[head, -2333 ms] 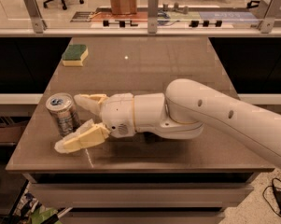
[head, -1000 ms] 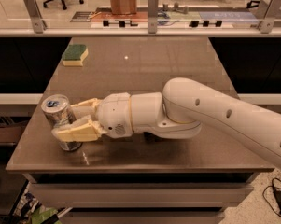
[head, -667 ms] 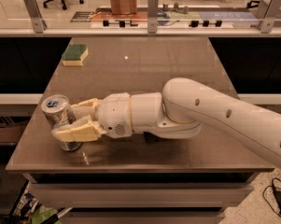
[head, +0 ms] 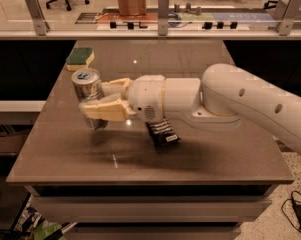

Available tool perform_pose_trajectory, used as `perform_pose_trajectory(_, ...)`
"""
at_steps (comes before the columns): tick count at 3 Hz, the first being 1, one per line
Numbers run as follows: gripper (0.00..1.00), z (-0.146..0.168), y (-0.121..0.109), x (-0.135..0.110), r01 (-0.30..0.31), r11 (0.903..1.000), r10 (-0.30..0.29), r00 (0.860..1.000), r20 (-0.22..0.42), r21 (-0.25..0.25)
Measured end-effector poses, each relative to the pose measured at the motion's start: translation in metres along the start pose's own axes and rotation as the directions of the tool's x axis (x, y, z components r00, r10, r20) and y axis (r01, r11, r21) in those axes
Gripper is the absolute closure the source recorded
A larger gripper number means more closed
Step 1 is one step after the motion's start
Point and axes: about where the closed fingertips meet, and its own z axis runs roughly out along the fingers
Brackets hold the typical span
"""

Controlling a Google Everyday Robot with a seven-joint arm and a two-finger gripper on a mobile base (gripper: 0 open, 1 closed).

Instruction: Move redbull can near sponge

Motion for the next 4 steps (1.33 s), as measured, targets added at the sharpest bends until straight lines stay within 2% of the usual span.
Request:
perform_pose_trajectory(1,1.0,-0.024,-0.033,-0.023,0.005,0.9956,-0.004,1.0,-0.005,0.094)
perform_pose_trajectory(2,1.0,-0.042,-0.069,-0.045,0.018,0.9807,-0.012,0.999,-0.033,0.195)
perform_pose_trajectory(3,1.0,-0.047,-0.11,-0.058,0.029,0.9611,-0.02,0.999,-0.036,0.275)
perform_pose_trajectory(4,1.0,-0.034,-0.15,-0.056,0.025,0.9547,-0.025,1.0,-0.004,0.297)
